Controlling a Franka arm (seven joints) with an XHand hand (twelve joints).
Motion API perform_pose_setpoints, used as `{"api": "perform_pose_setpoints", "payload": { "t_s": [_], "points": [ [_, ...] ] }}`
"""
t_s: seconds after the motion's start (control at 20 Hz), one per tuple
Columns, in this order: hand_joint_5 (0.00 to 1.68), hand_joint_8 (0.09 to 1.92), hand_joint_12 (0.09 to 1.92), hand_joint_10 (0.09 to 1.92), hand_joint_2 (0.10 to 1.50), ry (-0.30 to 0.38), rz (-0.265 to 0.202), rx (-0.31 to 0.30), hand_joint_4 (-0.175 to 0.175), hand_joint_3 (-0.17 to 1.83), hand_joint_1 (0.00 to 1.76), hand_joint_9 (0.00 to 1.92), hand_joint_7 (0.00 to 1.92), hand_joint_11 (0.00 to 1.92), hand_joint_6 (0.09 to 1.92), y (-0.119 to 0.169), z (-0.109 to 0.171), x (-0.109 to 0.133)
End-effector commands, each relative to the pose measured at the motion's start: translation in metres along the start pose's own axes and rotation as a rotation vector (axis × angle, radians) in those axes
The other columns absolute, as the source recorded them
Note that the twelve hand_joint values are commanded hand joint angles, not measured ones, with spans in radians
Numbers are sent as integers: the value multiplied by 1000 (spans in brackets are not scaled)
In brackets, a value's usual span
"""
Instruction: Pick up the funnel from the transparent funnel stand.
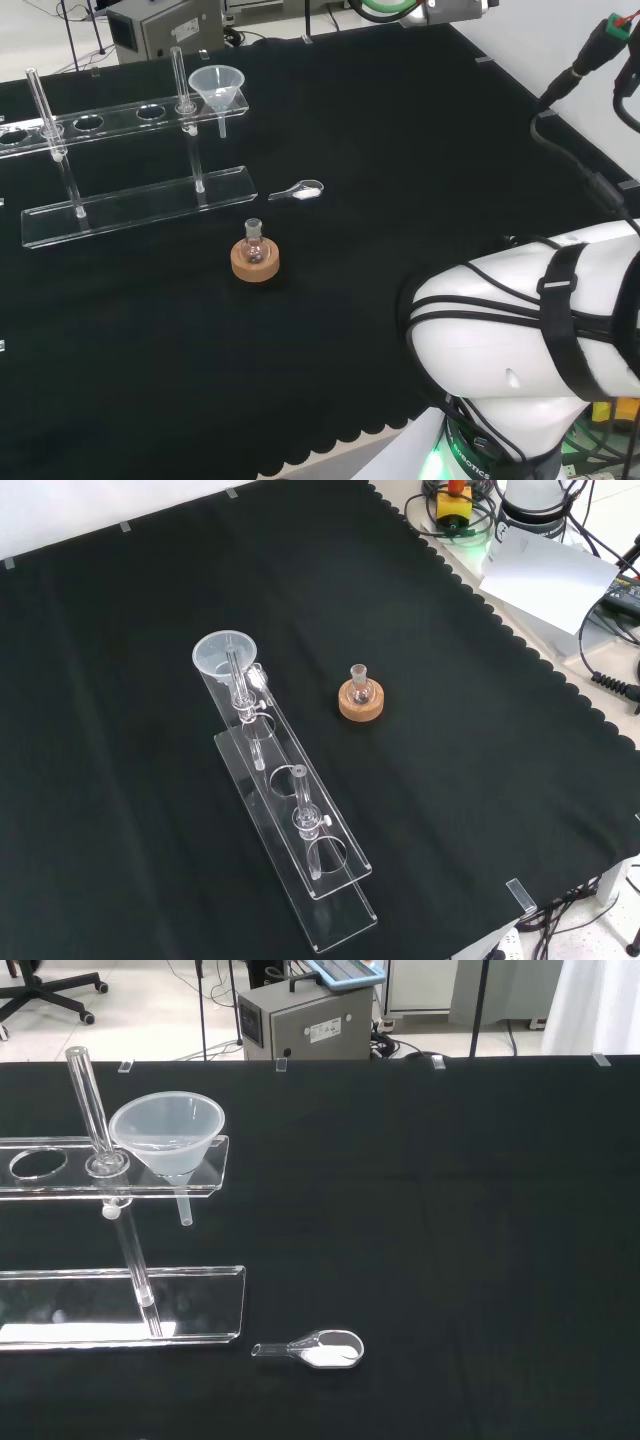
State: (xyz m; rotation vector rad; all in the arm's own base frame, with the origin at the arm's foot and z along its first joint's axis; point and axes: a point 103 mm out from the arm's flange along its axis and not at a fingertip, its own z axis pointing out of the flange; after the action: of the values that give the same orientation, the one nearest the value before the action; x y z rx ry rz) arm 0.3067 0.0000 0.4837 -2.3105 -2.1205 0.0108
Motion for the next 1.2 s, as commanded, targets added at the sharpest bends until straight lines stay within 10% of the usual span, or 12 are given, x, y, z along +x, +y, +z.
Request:
{"api": "perform_pose_setpoints", "payload": {
  "t_s": [0.05,1.2],
  "points": [
    [234,87,1306,665,1356,-10,0,-7,-18,-8,94,130,146,0,87,0,-1,7],
    [279,110,1324,646,1417,-14,24,45,-7,21,0,161,157,0,87,48,28,14]
  ]
}}
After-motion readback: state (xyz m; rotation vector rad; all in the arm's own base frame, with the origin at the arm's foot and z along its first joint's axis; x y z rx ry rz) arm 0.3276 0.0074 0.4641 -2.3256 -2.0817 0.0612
